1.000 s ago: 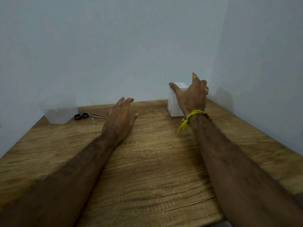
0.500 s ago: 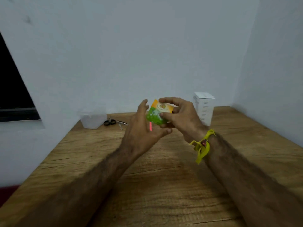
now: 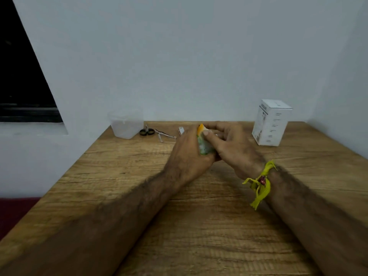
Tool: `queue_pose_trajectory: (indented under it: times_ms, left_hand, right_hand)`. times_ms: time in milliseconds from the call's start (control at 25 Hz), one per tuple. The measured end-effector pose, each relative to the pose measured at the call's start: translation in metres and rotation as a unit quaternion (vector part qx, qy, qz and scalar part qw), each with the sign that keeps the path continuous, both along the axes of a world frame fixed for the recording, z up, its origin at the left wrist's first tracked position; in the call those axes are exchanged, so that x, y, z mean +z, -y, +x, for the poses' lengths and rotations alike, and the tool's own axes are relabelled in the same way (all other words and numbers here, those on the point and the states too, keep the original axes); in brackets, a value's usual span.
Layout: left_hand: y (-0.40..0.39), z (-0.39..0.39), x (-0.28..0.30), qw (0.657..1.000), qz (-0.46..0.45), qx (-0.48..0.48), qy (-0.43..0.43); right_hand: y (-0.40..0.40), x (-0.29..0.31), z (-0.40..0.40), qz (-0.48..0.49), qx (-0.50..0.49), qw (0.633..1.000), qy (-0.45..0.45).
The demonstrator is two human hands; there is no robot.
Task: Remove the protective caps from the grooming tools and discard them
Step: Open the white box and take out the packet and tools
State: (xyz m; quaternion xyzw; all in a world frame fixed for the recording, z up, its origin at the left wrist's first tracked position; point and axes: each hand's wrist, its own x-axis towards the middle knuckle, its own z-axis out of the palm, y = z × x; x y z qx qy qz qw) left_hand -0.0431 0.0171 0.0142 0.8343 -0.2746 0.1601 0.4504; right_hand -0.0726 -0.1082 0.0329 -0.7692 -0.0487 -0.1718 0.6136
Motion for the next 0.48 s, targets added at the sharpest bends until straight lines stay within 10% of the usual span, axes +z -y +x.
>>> queue_pose_trajectory:
  times_ms: [480]
  left_hand:
    - [-0.008,0.011,-0.005,0.998,-0.02,-0.058,-0.002]
  right_hand:
    - [0.02,0.02,-0.01,-0.063,0.017,0.998,0.015]
